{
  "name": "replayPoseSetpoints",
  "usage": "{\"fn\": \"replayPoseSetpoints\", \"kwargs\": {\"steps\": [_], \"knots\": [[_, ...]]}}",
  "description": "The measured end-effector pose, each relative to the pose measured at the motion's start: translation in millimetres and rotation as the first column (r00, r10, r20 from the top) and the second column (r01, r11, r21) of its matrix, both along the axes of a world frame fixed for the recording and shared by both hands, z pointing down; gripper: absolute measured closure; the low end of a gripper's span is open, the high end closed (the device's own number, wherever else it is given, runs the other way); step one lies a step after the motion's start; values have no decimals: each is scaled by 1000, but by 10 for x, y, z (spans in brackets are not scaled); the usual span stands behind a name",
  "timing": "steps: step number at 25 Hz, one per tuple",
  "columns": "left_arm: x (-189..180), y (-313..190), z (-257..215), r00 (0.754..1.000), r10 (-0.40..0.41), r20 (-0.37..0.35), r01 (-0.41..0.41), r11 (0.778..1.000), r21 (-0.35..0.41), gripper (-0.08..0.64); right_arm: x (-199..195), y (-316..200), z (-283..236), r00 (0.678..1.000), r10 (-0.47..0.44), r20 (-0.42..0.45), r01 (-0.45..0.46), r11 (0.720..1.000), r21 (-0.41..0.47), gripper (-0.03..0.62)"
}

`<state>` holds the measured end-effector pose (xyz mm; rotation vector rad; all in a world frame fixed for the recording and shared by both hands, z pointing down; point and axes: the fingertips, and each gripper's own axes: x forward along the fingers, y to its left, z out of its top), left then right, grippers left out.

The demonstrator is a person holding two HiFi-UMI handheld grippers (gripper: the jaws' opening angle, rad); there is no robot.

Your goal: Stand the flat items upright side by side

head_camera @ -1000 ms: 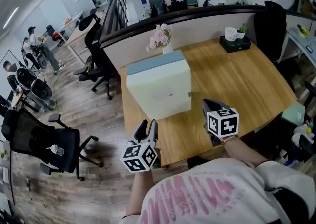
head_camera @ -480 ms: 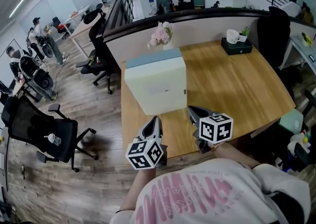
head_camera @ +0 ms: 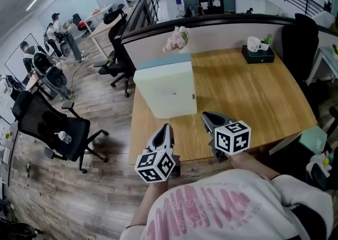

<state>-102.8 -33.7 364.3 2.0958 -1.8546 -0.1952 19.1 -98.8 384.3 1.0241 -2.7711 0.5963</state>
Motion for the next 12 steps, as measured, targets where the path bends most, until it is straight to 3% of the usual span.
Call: {"fn": "replayPoseSetpoints", "kwargs": {"steps": [12], "knots": [[525,534,6,998,-63,14,63,998,-11,557,514,457,-13,998,-63,-19,63,998,9,597]]}}
